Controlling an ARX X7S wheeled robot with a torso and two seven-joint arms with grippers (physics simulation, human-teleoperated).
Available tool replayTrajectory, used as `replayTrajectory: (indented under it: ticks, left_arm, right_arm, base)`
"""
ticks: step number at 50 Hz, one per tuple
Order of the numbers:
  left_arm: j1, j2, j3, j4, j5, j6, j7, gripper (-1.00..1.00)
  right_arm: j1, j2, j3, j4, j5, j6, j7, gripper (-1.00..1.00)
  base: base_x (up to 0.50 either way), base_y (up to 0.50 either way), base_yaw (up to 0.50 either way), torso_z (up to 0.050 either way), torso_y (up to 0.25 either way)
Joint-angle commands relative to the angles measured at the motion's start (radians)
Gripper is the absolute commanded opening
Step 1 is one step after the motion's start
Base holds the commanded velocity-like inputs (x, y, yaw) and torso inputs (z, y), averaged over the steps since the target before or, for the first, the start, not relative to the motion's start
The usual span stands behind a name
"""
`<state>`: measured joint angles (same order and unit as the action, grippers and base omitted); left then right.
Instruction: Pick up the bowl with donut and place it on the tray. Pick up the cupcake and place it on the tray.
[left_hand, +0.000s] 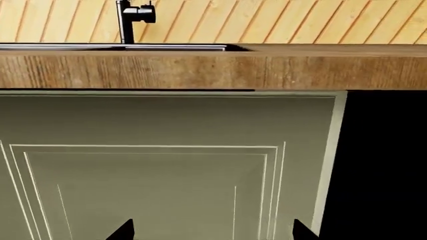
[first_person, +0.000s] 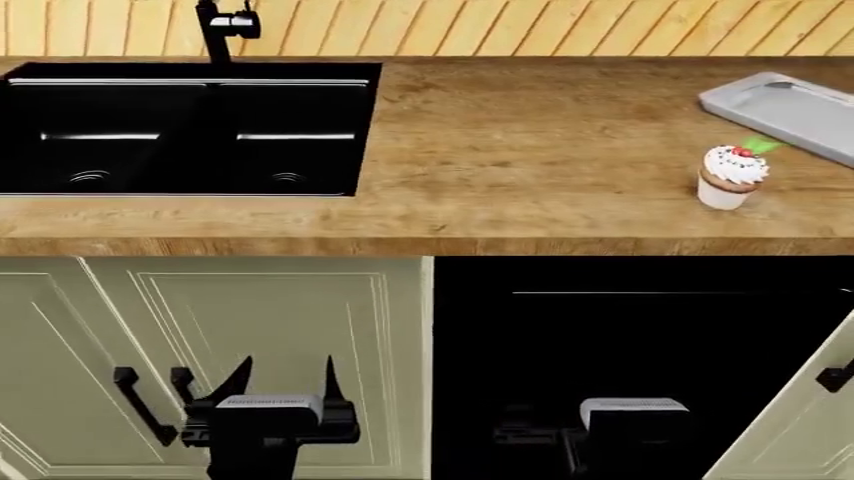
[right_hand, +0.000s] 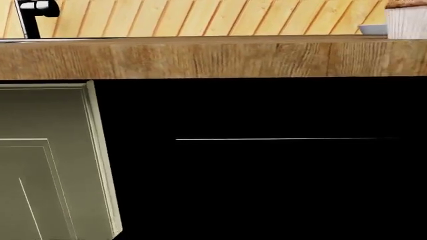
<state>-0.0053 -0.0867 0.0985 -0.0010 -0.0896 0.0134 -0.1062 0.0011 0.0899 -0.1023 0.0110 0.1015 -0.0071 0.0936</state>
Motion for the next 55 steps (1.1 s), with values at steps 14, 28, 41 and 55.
replayTrajectory:
  ticks: [14,28,41,55]
  left_arm:
    - [0.004,-0.029,0.039,0.013,-0.028,0.002,-0.016,1.0]
    - [0.004,-0.041,0.05,0.016,-0.051,0.008,-0.02,1.0]
    - [0.0,-0.051,0.059,0.0,-0.064,0.027,-0.023,1.0]
    - [0.003,-0.056,0.066,0.007,-0.077,0.032,-0.037,1.0]
  right_arm:
    - [-0.015,0.029,-0.03,-0.029,0.025,0.01,0.028,1.0]
    - [-0.002,0.044,-0.04,-0.057,0.043,0.056,0.041,1.0]
    - [0.014,0.055,-0.052,-0.069,0.054,0.079,0.047,1.0]
    - [0.004,0.06,-0.057,-0.058,0.068,0.057,0.056,1.0]
  base:
    - [-0.01,-0.5,0.0,0.0,0.0]
    - [-0.01,-0.5,0.0,0.0,0.0]
    - [-0.01,-0.5,0.0,0.0,0.0]
    - [-0.01,-0.5,0.0,0.0,0.0]
